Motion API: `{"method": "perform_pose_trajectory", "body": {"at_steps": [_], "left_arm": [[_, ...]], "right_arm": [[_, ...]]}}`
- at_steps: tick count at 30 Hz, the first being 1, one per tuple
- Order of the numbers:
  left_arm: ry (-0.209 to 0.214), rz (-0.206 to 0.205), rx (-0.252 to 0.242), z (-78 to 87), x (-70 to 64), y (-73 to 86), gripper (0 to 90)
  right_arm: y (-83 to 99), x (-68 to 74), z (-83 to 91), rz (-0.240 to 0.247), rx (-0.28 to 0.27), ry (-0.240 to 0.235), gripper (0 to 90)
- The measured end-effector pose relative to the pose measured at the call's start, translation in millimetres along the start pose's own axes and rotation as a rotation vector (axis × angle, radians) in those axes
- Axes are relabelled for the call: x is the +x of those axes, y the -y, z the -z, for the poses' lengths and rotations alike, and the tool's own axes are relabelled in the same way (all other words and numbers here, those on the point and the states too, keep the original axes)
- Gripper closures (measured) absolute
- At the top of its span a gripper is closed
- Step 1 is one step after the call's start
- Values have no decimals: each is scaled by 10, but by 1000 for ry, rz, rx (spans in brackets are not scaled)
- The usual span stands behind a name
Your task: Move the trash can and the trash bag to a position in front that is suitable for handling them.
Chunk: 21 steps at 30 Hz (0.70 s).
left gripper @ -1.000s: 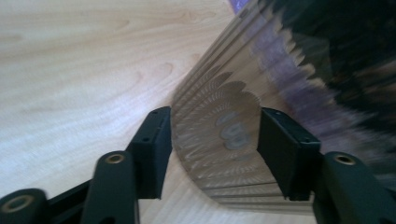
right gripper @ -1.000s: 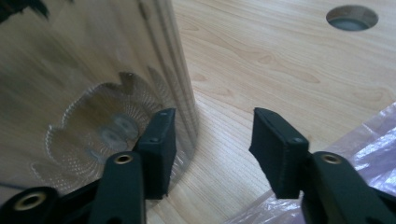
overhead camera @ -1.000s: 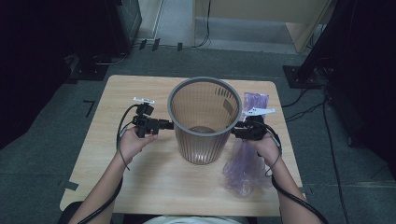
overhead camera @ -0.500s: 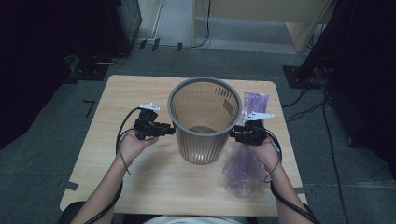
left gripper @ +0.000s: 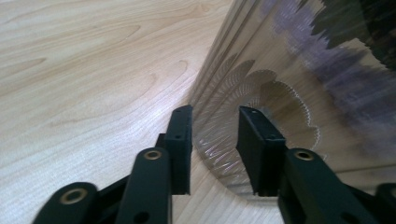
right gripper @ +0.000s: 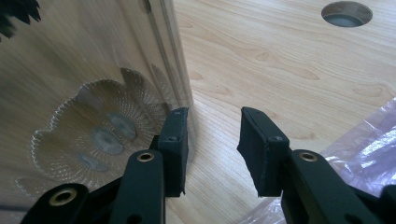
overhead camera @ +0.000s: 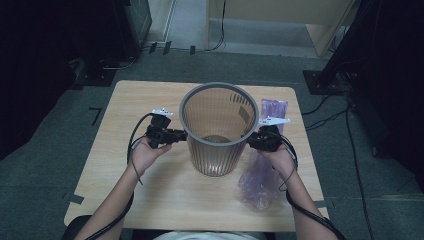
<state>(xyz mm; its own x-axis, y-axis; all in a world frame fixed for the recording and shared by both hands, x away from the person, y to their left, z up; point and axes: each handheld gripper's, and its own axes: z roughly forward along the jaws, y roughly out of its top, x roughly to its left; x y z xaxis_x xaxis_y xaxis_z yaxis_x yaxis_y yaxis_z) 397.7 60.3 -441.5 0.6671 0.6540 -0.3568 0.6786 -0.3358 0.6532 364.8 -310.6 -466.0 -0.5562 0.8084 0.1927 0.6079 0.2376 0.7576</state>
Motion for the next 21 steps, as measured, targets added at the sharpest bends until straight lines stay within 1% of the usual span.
{"method": "perform_pose_trajectory", "body": {"at_steps": [1,2,4,5,7,9,10,12,13,15,16,18,20,21], "left_arm": [[4,9,1,1,-5,3,674],[10,9,8,7,-8,8,680],[11,0,17,12,-24,16,681],[10,-3,18,11,-36,20,681],[4,-13,23,11,-59,26,680],[0,-19,30,15,-84,33,677],[-2,-24,34,18,-101,39,675],[-4,-41,42,28,-129,48,663],[-8,-50,46,31,-136,51,657],[-22,-55,58,37,-150,43,622],[-28,-57,63,42,-167,34,618],[-32,-66,66,52,-191,30,652],[-20,-65,71,56,-194,38,671],[-12,-58,64,52,-186,48,659]], "right_arm": [[2,11,3,-7,2,-1,653],[3,17,9,-5,3,-2,657],[8,19,19,7,4,-3,661],[12,22,26,5,8,-9,660],[21,26,39,-1,13,-13,660],[31,24,54,13,14,-14,659],[37,34,67,5,22,-20,659],[54,31,85,17,20,-18,644],[58,43,96,4,28,-22,637],[66,40,101,7,26,-24,623],[67,39,103,6,27,-24,620],[67,35,110,9,22,-23,621],[69,44,140,2,29,-29,620],[76,45,151,8,22,-29,614]]}}
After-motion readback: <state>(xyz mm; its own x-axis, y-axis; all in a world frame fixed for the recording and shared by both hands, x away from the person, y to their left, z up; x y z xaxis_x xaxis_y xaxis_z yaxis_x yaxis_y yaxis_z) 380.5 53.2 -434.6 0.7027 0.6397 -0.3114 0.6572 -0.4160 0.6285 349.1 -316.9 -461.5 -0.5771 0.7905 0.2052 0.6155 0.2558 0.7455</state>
